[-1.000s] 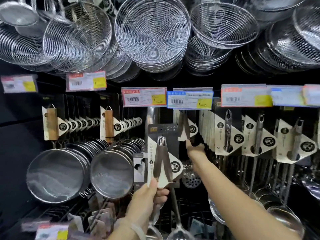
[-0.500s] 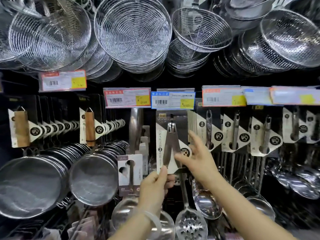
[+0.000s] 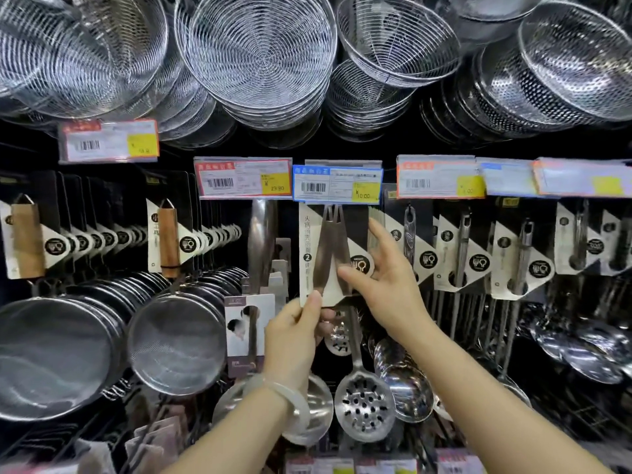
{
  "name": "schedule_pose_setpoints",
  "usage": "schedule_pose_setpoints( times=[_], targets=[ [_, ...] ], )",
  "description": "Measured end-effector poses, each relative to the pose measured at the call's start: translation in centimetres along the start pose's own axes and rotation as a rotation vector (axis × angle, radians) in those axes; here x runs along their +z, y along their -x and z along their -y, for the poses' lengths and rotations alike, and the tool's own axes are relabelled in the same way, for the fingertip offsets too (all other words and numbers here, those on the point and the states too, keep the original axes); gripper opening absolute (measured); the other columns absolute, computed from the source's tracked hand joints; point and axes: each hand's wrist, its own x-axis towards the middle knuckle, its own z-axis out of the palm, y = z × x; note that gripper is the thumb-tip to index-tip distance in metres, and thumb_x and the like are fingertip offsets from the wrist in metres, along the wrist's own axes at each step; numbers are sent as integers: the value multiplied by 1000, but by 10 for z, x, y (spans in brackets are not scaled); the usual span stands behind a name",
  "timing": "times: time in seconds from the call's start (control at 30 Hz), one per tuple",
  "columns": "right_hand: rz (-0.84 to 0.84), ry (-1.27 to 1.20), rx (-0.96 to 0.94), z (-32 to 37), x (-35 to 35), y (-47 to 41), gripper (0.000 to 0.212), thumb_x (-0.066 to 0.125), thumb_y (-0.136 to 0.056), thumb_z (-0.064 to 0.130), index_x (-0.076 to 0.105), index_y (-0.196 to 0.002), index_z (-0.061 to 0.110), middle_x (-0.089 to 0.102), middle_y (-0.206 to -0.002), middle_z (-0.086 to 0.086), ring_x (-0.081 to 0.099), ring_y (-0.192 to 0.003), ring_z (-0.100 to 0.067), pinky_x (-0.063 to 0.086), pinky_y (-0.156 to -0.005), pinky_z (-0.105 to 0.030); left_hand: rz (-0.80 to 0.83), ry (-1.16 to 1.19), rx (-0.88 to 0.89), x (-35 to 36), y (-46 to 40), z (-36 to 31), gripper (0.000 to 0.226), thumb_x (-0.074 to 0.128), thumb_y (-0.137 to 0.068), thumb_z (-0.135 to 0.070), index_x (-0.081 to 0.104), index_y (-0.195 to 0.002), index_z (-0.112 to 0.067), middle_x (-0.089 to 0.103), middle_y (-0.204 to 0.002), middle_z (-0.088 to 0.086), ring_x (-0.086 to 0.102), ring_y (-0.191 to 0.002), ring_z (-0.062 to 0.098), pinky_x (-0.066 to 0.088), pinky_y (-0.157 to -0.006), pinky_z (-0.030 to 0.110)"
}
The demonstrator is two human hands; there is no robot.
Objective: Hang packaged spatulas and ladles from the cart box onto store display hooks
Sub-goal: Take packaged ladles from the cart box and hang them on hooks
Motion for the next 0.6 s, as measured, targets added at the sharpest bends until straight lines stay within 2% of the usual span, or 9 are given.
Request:
schedule_pose_setpoints(
  times=[0.07, 0.13, 0.23, 0.3, 0.43, 0.53, 0.6],
  targets=[
    [-8, 3, 5, -2, -1, -4, 74, 65, -82, 2, 31, -137, 39, 37, -146, 14, 38, -134, -9, 33, -113, -43, 32, 4, -26, 2, -2, -2, 23, 57, -88, -31, 65, -75, -14, 68, -62, -3, 57, -58, 11, 50, -64, 26],
    [-18, 14, -8, -5, 0, -5, 78, 65, -82, 1, 26, -133, 45, 32, -140, 26, 33, -135, -1, 29, -115, -34, 48, -21, -45, 2, -5, -1, 24, 57, -88, -31, 65, -75, -13, 68, -61, -3, 58, -58, 10, 50, -67, 27],
    [-30, 116, -67, -10, 2, -5, 83, 64, -83, 5, 17, -134, 50, 21, -131, 43, 20, -126, 26, 21, -107, -2, 45, -30, -56, 3, -11, -1, 24, 56, -88, -32, 66, -80, -12, 69, -65, -2, 59, -60, 11, 51, -65, 27],
    [-32, 162, -90, -12, 3, -6, 84, 63, -85, 6, 13, -135, 51, 19, -133, 42, 15, -121, 34, 16, -100, 7, 34, -29, -57, 4, -15, -2, 24, 56, -89, -33, 66, -81, -13, 69, -67, -1, 59, -61, 11, 49, -65, 29],
    [-34, 182, -107, -14, 4, -10, 85, 62, -85, 6, 9, -135, 49, 16, -130, 46, 12, -118, 37, 15, -95, 10, -23, -29, -27, 9, -16, 0, 24, 56, -89, -33, 67, -77, -15, 67, -60, -6, 58, -62, 12, 49, -71, 35],
    [-29, 188, -91, -20, 2, -6, 84, 63, -84, 8, 12, -136, 50, 18, -126, 50, 14, -120, 35, 15, -96, 9, -82, 6, -20, 11, -10, 8, 24, 57, -88, -31, 67, -76, -13, 67, -57, -5, 57, -58, 11, 51, -66, 28],
    [-20, 186, -61, -26, 2, 0, 83, 64, -83, 8, 16, -137, 50, 23, -125, 49, 21, -120, 33, 21, -97, 7, -111, 19, -59, 11, -4, 16, 24, 58, -88, -31, 67, -76, -12, 66, -59, -4, 56, -54, 9, 49, -58, 22]
  ],
)
